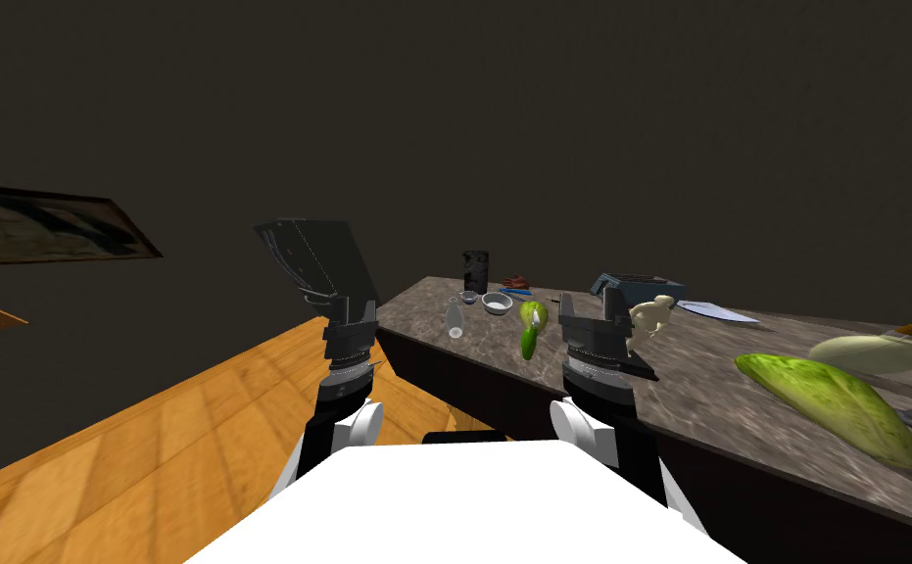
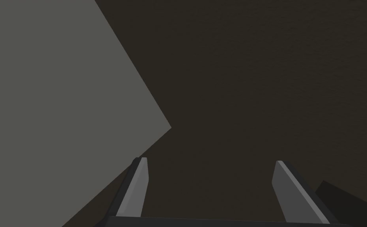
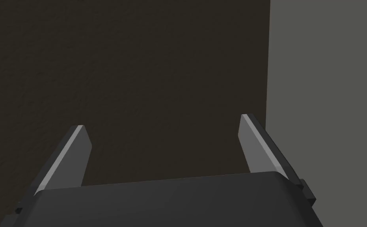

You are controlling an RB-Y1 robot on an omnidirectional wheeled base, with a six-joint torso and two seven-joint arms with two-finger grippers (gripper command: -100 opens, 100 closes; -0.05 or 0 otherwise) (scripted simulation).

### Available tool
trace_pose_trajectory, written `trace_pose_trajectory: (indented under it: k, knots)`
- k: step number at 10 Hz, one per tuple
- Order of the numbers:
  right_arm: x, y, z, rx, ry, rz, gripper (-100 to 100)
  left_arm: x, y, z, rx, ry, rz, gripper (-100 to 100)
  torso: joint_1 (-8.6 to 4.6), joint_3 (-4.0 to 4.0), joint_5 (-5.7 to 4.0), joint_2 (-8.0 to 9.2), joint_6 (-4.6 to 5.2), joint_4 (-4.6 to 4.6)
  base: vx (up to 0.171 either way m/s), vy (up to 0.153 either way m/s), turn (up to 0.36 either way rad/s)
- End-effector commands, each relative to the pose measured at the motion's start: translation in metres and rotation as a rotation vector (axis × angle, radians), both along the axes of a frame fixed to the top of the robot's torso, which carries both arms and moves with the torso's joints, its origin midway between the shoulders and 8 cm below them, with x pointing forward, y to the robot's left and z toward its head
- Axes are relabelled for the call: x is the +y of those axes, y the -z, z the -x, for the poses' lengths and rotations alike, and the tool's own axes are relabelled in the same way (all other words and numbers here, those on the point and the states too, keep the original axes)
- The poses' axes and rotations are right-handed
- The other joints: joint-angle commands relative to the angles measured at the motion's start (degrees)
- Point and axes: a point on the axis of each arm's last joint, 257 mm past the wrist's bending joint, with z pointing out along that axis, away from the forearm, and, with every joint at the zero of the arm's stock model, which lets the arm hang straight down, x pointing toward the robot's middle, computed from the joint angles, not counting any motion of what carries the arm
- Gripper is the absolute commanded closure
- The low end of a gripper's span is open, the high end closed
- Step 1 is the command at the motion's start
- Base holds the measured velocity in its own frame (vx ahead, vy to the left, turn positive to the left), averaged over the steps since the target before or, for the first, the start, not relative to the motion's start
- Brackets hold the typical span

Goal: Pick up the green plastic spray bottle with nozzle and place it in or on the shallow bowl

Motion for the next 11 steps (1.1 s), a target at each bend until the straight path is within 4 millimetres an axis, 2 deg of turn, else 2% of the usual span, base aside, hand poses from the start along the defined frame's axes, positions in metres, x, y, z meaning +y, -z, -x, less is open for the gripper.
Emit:
trace_pose_trajectory:
  k: [1, 5, 7, 8, 11]
  knots:
    - [0.004, 0.003, -0.004, 0.021, -0.012, 0.04, -100, 0.0, 0.0, 0.0, 0.0, 0.0, 0.0, 0, 0.0, 0.0, 0.0, 0.0, 0.0, 0.0, -0.001, 0.011, -0.007]
    - [0.006, 0.025, -0.02, 0.117, -0.009, 0.149, -100, 0.0, 0.0, 0.0, 0.0, 0.0, 0.0, 0, 0.14, 0.0, 0.03, 0.01, 0.0, 0.0, -0.004, 0.039, -0.017]
    - [-0.004, 0.053, -0.033, 0.218, 0.032, 0.207, -100, 0.0, 0.0, 0.0, 0.0, 0.0, 0.0, 0, 0.24, 0.02, 0.05, 0.04, 0.01, 0.01, -0.015, 0.083, -0.044]
    - [-0.016, 0.075, -0.041, 0.296, 0.071, 0.237, -100, 0.0, 0.0, 0.0, 0.0, 0.0, 0.0, 0, 0.31, 0.04, 0.06, 0.07, 0.0, 0.01, -0.028, 0.136, -0.059]
    - [-0.038, 0.114, -0.05, 0.423, 0.139, 0.281, -100, 0.0, 0.0, 0.0, 0.0, 0.0, 0.0, 0, 0.46, 0.05, 0.1, 0.09, 0.0, 0.02, -0.025, 0.111, -0.043]
